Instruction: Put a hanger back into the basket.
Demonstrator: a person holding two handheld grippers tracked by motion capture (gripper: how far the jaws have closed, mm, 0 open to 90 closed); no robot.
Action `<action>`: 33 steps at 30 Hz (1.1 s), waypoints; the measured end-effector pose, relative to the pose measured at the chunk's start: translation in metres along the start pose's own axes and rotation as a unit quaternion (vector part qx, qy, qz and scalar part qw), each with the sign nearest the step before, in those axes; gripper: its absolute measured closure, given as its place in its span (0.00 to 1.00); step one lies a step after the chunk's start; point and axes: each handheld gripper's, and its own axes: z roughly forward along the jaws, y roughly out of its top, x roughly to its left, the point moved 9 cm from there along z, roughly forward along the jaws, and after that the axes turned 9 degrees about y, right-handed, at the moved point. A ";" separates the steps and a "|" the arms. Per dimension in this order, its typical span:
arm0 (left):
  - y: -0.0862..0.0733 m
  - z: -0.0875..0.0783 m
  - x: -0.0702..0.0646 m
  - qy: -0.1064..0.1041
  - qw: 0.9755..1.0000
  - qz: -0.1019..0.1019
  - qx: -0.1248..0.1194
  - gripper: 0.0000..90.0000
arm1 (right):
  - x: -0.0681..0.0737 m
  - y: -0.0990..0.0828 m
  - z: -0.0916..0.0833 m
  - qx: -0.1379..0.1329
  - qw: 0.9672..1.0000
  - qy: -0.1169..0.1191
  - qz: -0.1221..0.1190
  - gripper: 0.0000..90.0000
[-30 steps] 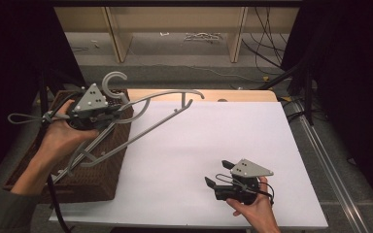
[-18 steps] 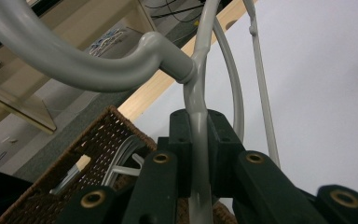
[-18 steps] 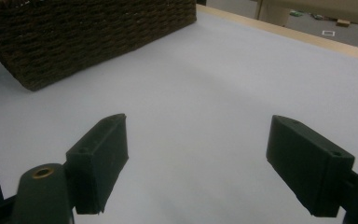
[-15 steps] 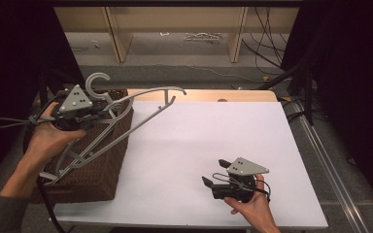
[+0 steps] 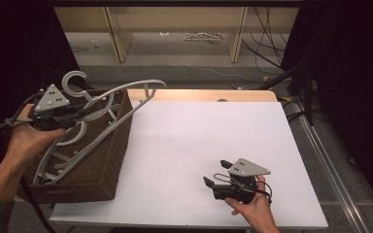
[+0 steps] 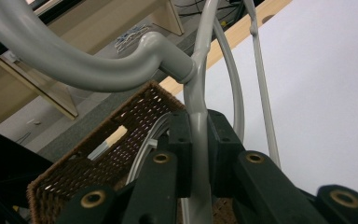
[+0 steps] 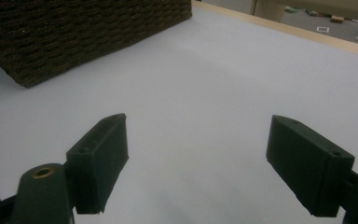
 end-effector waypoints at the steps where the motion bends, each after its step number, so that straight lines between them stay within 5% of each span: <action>1: -0.001 0.000 0.002 0.001 1.000 0.001 0.001 0.91 | 0.000 0.000 0.000 0.000 1.000 -0.001 0.001 0.24; 17: -0.039 0.019 0.042 0.043 0.998 -0.050 0.016 0.91 | 0.000 -0.002 0.000 0.002 1.000 -0.002 0.000 0.24; 24: -0.068 0.026 0.057 0.061 0.994 -0.090 0.028 0.91 | 0.002 -0.004 0.001 0.008 1.000 0.002 0.004 0.24; 33: -0.089 0.024 0.065 0.068 0.991 -0.111 0.038 0.91 | 0.001 -0.004 0.002 0.007 1.000 0.000 0.001 0.24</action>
